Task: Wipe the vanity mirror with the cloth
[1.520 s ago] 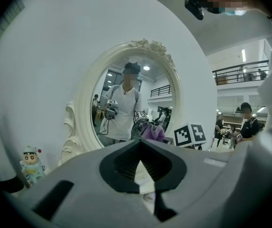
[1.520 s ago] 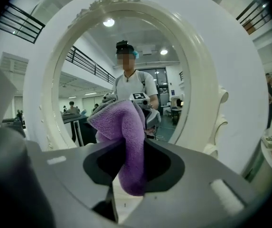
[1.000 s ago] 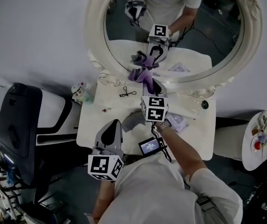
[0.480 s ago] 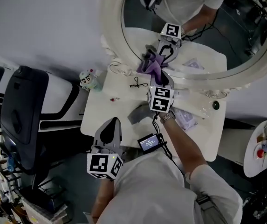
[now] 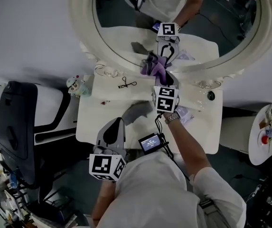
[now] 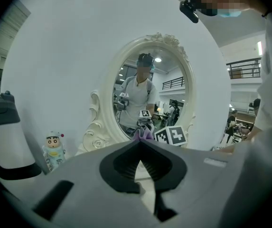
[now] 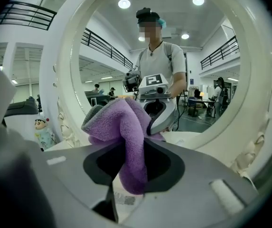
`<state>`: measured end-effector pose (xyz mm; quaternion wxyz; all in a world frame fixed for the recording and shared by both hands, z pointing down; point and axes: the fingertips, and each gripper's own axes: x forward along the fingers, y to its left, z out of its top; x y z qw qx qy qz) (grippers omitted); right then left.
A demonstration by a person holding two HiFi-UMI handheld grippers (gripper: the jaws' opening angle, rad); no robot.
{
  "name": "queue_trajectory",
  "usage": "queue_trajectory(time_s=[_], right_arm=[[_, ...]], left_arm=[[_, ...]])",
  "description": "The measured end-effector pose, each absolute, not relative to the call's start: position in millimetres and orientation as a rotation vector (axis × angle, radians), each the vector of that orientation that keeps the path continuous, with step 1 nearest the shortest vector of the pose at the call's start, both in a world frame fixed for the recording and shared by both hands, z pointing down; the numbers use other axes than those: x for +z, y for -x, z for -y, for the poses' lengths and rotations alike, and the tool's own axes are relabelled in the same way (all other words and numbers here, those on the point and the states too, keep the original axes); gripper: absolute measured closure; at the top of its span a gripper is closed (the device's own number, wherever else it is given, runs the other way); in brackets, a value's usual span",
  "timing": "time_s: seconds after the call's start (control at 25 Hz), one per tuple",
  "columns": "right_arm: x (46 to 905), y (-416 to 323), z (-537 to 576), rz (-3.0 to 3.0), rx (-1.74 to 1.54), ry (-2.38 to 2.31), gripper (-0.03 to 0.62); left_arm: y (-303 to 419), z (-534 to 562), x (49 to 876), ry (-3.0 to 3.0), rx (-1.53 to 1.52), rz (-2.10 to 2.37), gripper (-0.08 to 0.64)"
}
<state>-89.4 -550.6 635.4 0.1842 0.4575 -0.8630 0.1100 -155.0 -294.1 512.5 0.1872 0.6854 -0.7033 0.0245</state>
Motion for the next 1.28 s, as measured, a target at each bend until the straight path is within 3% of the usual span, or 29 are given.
queue_trajectory(time_s=[0.56, 1.28], right_arm=[[604.5, -11.2, 579.4, 2.330, 0.307, -1.526, 0.478], [458.2, -114.5, 604.1, 2.293, 0.109, -1.912, 0.482]], left_arm=[[113.4, 316.6, 508.2, -2.074, 0.081, 1.854, 0.557], [88.4, 330.7, 487.8, -2.257, 0.013, 1.726, 0.557]])
